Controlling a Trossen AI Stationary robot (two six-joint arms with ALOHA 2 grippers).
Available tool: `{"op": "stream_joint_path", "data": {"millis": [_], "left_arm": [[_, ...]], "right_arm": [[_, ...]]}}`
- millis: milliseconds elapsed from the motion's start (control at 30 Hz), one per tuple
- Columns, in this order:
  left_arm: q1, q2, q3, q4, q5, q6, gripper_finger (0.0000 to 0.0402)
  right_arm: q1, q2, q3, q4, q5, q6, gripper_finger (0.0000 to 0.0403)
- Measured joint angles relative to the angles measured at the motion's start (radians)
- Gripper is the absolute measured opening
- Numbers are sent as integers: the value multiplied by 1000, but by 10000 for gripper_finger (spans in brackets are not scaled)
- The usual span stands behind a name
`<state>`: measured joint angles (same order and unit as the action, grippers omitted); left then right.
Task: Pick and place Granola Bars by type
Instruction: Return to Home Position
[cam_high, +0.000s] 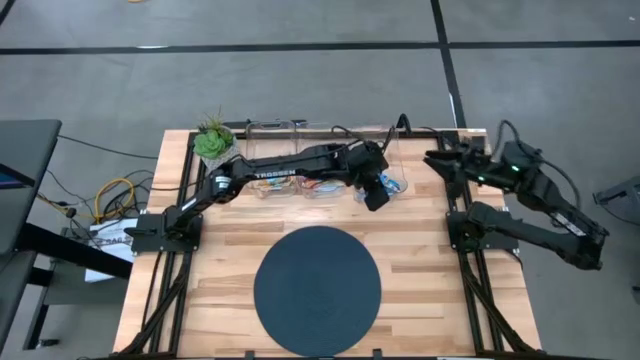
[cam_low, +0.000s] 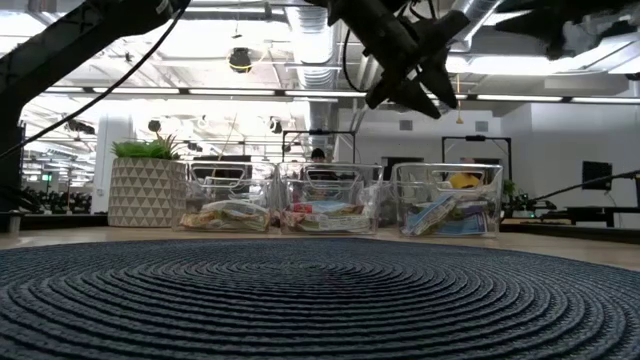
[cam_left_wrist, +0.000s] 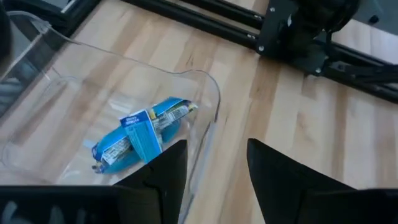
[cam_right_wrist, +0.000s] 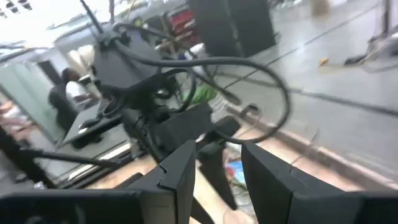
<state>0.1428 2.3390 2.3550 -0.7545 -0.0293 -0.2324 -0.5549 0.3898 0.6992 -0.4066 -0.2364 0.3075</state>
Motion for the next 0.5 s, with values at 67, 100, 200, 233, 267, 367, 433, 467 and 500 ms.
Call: {"op": "stream_joint_path", "data": {"millis": [67, 100, 200, 233, 267, 367, 433, 467, 500], "left_arm": [[-9, -4, 0, 0, -6, -16, 160], [-15, -5, 1, 1, -6, -25, 160], [-31, -5, 1, 1, -5, -55, 160], [-34, -5, 1, 1, -6, -65, 160], [-39, -5, 1, 2, -7, -71, 160], [-47, -5, 1, 2, -11, -85, 160], [-52, -5, 1, 2, -12, -100, 160], [-53, -5, 1, 2, -12, -111, 160], [-54, -5, 1, 2, -12, -122, 160]], "right_arm": [[25, -58, 0, -35, 63, -4, 123], [36, -86, 1, -51, 83, -5, 123], [62, -160, 0, -110, 124, -11, 123], [70, -188, 0, -127, 135, -13, 123], [75, -215, 0, -145, 141, -14, 123], [84, -294, -1, -202, 162, -20, 123], [82, -347, -1, -217, 165, -21, 123], [81, -373, -1, -229, 167, -21, 123], [81, -389, 0, -238, 172, -21, 123]]}}
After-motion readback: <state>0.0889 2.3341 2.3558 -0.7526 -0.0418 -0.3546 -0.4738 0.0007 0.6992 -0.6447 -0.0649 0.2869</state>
